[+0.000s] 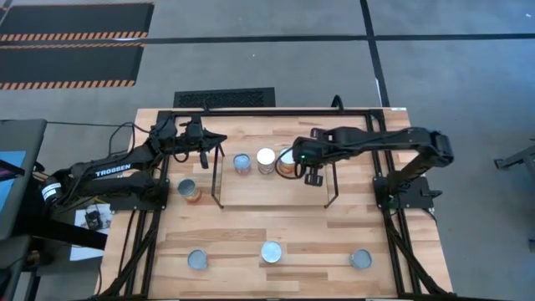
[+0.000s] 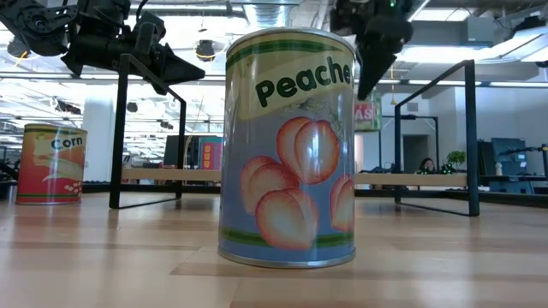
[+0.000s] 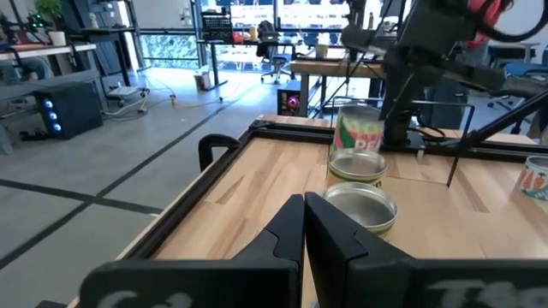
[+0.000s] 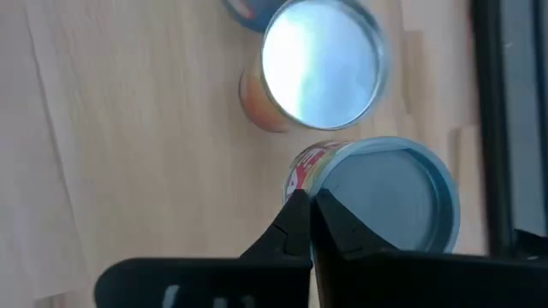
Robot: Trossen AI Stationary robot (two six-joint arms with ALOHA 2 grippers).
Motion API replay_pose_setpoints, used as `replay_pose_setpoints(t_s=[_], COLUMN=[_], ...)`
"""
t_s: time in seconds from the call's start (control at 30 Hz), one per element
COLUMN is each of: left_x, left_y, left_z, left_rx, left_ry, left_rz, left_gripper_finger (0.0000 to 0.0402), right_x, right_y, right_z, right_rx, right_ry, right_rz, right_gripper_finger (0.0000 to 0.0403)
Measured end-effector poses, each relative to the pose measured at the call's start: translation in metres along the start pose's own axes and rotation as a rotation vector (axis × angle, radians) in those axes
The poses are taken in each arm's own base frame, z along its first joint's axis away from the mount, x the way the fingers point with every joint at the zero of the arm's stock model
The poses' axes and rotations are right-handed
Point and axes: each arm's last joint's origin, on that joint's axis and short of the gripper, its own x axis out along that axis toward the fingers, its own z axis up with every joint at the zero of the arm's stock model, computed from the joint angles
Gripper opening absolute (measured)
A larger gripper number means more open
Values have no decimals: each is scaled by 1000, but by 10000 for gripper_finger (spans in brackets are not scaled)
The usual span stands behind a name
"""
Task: Pick and place cans onto a shelf
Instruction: Put the canned peas on the shelf
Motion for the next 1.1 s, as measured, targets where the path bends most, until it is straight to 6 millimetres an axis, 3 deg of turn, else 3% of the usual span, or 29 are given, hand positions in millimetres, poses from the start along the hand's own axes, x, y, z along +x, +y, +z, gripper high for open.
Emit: replay_pose_setpoints(t_s=[0.5, 1.1], left_x=[0, 0], left_y=[0, 0], left_z=[0, 0], left_rx=[-6, -14], left_ry=[5, 4], left_rz=[0, 0], left_gripper_finger=[0, 0], right_x=[40, 40], right_y=[5, 1], right_z=[-8, -10], right_rx=[15, 79], right_ry=[50, 65], right_rz=[87, 83], right_gripper_finger=[3, 4])
